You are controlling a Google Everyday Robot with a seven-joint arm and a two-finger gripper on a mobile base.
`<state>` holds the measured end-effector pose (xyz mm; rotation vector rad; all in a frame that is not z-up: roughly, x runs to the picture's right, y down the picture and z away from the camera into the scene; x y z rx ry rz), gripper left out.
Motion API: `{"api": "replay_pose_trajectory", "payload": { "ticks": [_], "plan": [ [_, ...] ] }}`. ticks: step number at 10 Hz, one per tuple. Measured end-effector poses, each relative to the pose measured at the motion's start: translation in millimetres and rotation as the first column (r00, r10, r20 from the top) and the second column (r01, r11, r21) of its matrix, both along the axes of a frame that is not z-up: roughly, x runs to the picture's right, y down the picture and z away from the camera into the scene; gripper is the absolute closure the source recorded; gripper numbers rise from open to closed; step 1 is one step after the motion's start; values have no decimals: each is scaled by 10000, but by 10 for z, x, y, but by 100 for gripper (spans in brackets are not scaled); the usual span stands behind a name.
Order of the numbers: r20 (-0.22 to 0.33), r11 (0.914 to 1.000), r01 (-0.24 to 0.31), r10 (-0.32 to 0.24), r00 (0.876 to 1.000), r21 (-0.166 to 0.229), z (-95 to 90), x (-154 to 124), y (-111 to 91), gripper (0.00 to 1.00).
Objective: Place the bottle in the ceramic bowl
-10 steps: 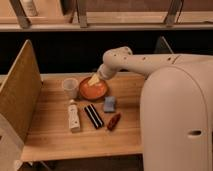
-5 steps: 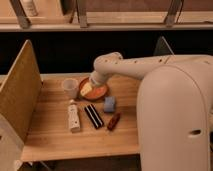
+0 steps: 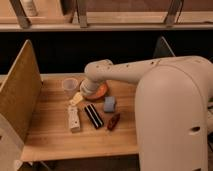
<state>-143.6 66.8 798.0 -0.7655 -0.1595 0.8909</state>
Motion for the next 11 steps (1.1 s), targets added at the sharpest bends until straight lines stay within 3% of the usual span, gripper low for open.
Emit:
{"api": "replay_pose_trajectory", "payload": {
  "ticks": [6,9,11],
  "plan": [
    [-56,9999,31,-32,10000,-154,61,-9,40,20],
    [135,9961,131,-120,9998,-878,260,-281,268,20],
    [415,9880,15,50,9991,-1543,422,-423,371,20]
  ]
}}
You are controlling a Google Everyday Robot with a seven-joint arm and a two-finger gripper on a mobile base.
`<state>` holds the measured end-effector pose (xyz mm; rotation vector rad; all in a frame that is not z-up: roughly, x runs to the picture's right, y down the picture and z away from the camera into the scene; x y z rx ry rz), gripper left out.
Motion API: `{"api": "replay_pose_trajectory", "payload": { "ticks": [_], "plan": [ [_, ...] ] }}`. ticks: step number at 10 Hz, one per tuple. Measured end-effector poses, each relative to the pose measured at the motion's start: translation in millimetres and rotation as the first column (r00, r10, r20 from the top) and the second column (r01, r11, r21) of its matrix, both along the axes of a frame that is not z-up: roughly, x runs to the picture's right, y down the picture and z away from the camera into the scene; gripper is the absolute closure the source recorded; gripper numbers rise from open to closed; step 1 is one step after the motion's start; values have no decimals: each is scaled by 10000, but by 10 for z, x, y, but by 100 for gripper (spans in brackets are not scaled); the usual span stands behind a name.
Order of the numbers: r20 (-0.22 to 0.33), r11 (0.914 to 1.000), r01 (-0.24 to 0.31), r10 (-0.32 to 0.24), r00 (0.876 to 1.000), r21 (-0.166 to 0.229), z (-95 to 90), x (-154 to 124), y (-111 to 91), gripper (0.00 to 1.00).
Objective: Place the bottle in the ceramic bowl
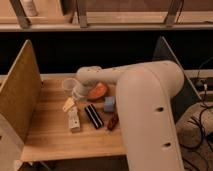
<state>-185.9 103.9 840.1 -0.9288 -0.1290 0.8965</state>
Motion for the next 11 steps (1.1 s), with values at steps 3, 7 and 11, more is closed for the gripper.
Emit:
{"api": "replay_pose_trajectory", "payload": {
  "ticks": [3,7,11],
  "plan": [
    [190,9956,398,-383,9991,-848,206,-188,215,20],
    [188,9884,1040,-1025,9946,-1109,308,-235,307,20],
    [73,9830,1206,-1207,9927,-1384,313,-201,409,20]
  ]
}}
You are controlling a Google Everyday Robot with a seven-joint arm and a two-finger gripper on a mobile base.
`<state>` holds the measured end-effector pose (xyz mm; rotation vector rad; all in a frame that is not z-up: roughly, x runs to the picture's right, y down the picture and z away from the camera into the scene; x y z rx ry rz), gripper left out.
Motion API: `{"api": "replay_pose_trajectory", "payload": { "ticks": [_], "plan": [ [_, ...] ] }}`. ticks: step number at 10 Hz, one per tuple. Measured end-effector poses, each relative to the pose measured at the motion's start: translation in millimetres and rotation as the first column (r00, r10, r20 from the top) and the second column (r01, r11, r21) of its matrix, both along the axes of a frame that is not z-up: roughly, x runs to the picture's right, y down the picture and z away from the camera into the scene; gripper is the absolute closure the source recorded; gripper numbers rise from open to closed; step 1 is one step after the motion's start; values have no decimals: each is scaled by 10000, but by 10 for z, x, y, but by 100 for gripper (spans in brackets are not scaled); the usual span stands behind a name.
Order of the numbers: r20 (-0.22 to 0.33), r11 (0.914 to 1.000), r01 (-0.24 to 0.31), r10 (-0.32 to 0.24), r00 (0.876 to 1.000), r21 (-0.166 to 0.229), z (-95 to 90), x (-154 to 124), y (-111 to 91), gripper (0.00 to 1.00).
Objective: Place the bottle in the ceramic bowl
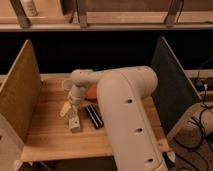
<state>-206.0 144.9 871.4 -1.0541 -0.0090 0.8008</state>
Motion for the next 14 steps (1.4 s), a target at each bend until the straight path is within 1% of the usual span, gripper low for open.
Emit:
{"api": "replay_pose_trajectory", "payload": {
  "ticks": [3,4,5,6,7,8,11,12,14],
  "plan": [
    [-139,9996,228,-231,9996,-163,13,-61,58,21],
    [-155,9995,273,-275,9995,-143,18,-72,55,24],
    [-169,9994,324,-326,9993,-113,23,-79,50,33],
    [-139,9992,399,-400,9991,-71,15,-108,43,47],
    [-130,9991,417,-418,9990,-77,13,-114,46,53],
    [-88,9991,428,-428,9990,-76,7,-129,46,65],
    [148,9989,456,-455,9989,-91,5,-190,70,95],
    [235,9990,452,-450,9987,-75,3,-208,69,99],
    [486,9991,421,-421,9979,10,-19,-261,53,100]
  ]
}}
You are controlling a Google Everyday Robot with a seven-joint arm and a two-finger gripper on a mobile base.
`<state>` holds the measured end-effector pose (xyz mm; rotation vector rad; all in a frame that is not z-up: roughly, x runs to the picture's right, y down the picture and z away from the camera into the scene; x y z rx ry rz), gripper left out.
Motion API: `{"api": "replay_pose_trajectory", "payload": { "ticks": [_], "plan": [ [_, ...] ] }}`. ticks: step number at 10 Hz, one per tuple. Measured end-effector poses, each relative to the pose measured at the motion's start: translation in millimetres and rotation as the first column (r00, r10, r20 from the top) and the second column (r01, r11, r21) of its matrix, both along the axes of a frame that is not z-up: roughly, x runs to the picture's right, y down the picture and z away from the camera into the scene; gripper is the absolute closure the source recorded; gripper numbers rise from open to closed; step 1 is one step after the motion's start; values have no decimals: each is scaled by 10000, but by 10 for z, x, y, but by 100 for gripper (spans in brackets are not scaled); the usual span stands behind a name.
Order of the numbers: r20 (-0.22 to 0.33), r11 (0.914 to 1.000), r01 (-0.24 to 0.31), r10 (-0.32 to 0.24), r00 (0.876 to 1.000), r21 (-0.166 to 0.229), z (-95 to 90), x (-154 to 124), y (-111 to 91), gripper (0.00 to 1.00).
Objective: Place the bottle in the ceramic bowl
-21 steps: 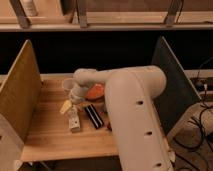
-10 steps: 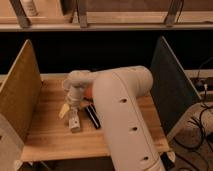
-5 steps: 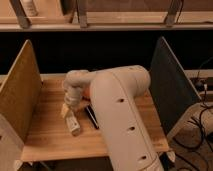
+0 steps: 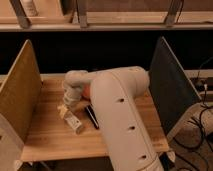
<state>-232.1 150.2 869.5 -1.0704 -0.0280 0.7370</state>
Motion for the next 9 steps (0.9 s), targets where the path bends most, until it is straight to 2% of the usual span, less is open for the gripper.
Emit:
{"api": "replay_pose_trajectory", "payload": {
  "ticks": [3,5,7,9],
  "plan": [
    [598,9994,-25,3,9982,355,-98,-129,-82,100],
    [1301,9957,-132,12,9915,913,-226,-285,-208,100],
    [1889,9868,-265,-42,9820,1600,-366,-407,-359,100],
    [2208,9701,-560,25,9753,2363,-502,-428,-574,100]
  ]
}}
